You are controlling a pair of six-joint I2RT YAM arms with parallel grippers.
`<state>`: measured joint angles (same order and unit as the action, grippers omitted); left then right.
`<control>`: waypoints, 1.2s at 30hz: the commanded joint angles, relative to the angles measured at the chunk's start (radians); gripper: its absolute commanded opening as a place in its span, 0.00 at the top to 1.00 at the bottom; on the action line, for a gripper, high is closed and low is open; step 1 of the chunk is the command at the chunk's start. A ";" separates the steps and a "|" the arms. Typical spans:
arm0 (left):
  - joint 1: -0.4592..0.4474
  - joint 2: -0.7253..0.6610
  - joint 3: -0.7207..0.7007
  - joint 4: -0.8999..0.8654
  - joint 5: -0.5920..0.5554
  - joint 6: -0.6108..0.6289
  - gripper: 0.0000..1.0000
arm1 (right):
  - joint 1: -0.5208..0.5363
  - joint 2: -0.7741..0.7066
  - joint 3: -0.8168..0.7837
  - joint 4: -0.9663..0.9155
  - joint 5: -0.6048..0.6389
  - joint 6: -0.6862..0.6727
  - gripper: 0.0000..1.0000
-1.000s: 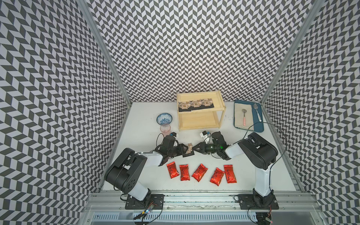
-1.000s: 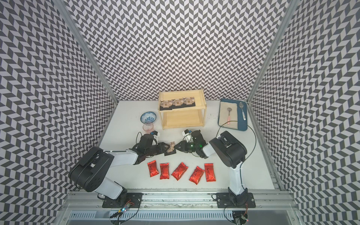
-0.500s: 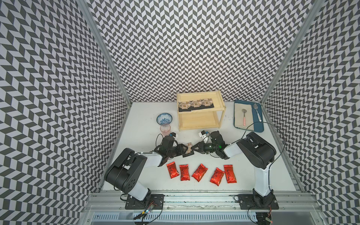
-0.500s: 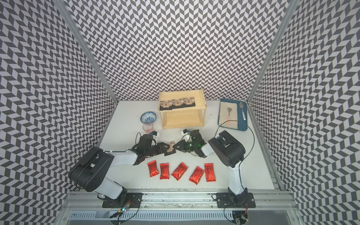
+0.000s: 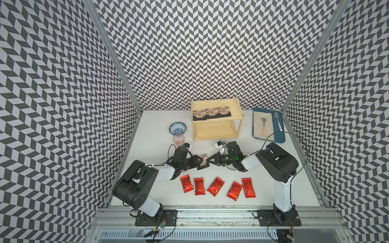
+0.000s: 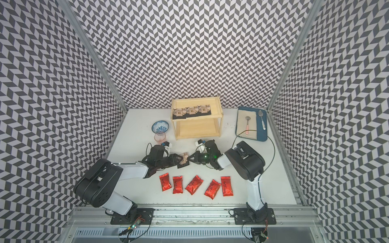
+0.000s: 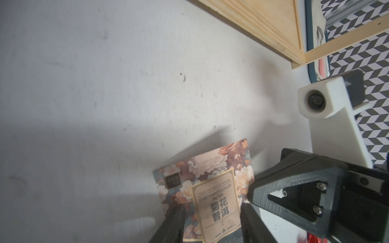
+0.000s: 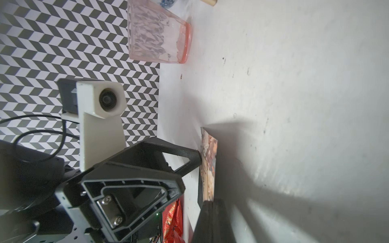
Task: Place the tea bags on the shelf by color
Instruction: Pick up the tea bag from the center of the board, then place the tea bag on the shelf.
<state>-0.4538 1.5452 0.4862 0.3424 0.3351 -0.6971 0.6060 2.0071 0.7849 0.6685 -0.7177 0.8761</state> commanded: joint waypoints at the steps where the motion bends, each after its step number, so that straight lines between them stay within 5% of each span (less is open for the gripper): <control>1: 0.025 -0.061 0.017 -0.096 -0.001 0.015 0.51 | 0.003 -0.065 0.008 -0.010 0.029 -0.029 1.00; 11: 0.083 -0.317 0.143 -0.340 -0.020 0.062 0.49 | -0.046 -0.362 -0.060 -0.187 0.073 -0.168 1.00; 22: 0.085 -0.366 0.248 -0.416 0.025 0.093 0.48 | -0.330 -0.732 0.046 -0.623 -0.043 -0.429 1.00; 36: 0.045 -0.231 0.379 -0.401 0.049 0.117 0.49 | -0.537 -0.386 0.570 -0.638 -0.359 -0.451 1.00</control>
<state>-0.4015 1.2999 0.8383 -0.0570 0.3656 -0.6094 0.1055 1.5703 1.2922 0.0460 -0.9867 0.4442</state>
